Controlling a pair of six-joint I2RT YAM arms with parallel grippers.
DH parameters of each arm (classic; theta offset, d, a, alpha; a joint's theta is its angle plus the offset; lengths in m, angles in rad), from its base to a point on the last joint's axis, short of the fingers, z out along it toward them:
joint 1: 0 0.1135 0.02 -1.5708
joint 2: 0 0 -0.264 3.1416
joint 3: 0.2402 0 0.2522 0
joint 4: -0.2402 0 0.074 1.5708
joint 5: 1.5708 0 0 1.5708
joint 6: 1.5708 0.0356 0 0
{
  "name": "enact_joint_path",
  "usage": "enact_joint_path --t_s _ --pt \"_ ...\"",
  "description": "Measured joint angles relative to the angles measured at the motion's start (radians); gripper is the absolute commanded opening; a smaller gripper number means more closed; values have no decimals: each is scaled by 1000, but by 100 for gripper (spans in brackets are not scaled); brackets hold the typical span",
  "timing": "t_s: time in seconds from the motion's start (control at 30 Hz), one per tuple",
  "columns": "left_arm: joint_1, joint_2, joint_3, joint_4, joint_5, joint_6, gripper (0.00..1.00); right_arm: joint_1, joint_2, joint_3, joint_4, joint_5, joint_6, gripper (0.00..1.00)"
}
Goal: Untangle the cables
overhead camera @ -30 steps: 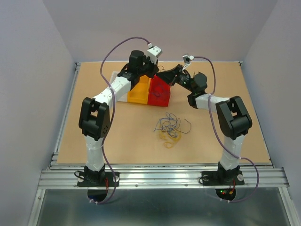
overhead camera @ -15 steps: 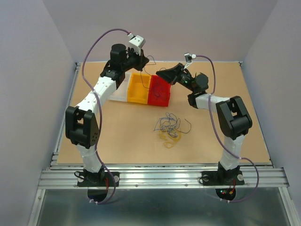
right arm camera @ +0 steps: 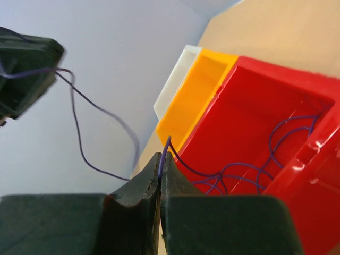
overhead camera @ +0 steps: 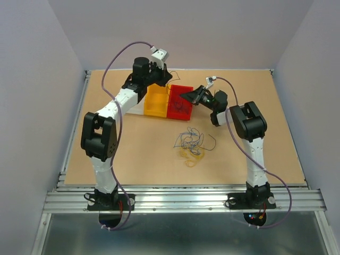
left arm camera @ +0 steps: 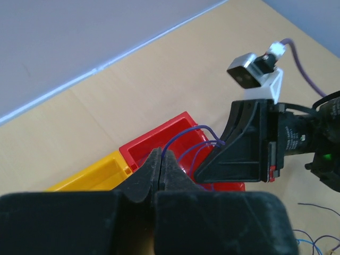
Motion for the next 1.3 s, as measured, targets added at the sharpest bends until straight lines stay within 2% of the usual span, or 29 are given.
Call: enact_joint_path --t_s 0.3,0.57,0.9,1.1,1.3 --pt "-72 55 -13 27 -106 13 0 -13 -24 -38 7 48 -40 1" --pt "-121 91 -12 31 -219 36 0 -13 -151 -97 -70 122 -159 1" --pt "-115 204 22 -14 -322 35 0 6 -246 -95 -401 296 -343 1" --pt "-119 211 43 -52 -348 36 0 60 -246 -40 -627 409 -435 1" --pt "-141 211 87 -95 -392 44 0 133 -247 25 -752 537 -518 2"
